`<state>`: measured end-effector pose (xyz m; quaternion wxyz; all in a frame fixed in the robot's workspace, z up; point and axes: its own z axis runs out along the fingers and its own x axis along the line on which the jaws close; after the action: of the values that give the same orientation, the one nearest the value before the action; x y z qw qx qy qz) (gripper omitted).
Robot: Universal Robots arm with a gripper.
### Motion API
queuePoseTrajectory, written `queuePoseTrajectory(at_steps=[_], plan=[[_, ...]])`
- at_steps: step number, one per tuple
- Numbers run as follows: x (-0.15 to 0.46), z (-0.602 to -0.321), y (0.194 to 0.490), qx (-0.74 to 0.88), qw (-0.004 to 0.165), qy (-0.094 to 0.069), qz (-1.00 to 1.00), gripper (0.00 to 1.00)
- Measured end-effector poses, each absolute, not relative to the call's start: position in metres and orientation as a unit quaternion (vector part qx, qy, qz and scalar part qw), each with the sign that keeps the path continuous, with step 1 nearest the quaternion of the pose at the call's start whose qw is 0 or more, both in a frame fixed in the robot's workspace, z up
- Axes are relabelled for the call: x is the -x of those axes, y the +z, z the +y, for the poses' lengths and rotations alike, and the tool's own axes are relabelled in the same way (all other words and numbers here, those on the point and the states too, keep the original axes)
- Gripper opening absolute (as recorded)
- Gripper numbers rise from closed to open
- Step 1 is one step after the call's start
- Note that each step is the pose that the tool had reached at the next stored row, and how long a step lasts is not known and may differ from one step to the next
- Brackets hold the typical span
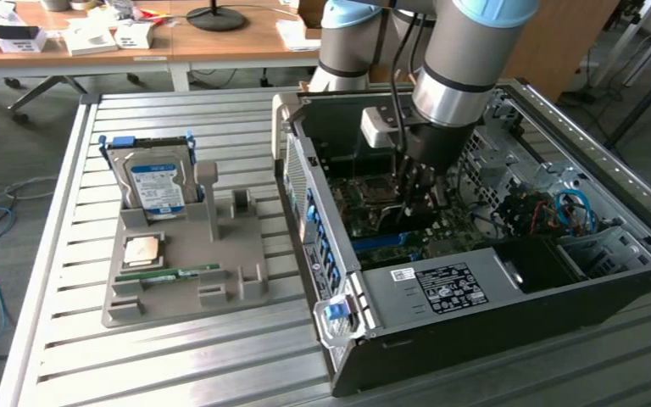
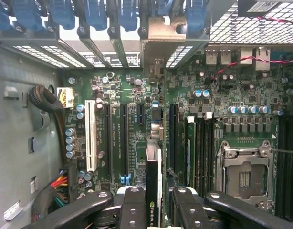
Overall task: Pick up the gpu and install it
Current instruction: 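Insert the gpu into the slot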
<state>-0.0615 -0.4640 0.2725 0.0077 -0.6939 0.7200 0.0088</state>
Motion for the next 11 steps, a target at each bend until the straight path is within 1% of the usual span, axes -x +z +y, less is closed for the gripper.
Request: queuePoseTrajectory(at_steps=[11], plan=[[0.0630,-0.4640,0.2712,0.694,0.008,0.009,0.720,0.26]])
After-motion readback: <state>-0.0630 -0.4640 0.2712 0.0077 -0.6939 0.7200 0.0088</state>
